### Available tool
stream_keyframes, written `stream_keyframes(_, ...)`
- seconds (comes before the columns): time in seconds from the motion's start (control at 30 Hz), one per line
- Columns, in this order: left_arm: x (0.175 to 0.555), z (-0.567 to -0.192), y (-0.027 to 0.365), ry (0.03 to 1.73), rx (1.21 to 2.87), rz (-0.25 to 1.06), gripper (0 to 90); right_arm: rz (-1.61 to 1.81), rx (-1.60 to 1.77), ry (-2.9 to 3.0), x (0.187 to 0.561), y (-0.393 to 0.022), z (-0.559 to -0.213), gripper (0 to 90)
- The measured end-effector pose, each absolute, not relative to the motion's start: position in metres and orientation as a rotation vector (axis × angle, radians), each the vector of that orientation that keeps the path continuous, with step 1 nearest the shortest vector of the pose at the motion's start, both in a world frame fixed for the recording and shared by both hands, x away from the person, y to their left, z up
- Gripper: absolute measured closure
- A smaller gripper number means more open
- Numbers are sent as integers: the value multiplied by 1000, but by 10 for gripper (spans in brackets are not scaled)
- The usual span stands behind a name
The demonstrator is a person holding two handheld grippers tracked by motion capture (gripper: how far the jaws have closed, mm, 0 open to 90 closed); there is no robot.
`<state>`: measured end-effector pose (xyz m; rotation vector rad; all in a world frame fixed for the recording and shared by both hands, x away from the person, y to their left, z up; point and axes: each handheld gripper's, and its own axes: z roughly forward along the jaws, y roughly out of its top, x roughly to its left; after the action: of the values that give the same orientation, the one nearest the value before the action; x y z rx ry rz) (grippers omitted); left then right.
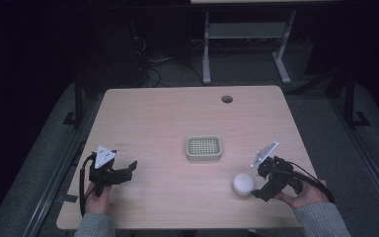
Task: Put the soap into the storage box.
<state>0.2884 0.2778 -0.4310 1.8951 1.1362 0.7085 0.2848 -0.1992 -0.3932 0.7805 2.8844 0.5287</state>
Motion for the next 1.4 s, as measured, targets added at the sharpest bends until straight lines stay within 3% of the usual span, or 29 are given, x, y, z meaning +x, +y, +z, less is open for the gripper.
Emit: stream_keyframes(1.4, 288, -431, 279, 1138, 1884, 711, 152, 345, 714, 3017, 315, -153, -427, 151)
